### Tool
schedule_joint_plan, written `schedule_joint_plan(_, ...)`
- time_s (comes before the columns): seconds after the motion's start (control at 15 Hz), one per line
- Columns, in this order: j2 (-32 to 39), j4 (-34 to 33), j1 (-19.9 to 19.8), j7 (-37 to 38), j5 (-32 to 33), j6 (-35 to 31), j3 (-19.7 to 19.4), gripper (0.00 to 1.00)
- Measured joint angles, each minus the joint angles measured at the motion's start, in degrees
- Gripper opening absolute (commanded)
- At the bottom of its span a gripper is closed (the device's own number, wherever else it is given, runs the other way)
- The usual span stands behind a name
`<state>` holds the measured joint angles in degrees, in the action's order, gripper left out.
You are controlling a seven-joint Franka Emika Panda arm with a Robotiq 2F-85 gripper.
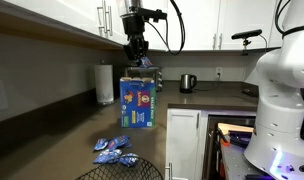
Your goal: Put a blue packet in the box
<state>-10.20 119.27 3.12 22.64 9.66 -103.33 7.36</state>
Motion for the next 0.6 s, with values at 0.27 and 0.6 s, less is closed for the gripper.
schedule_joint_plan(0.27, 0.05, 0.02, 0.11, 0.0, 0.0, 0.0, 0.01, 0.04)
schedule_joint_plan(0.6, 0.07, 0.03, 0.08, 0.0, 0.0, -0.1, -0.13, 0.04)
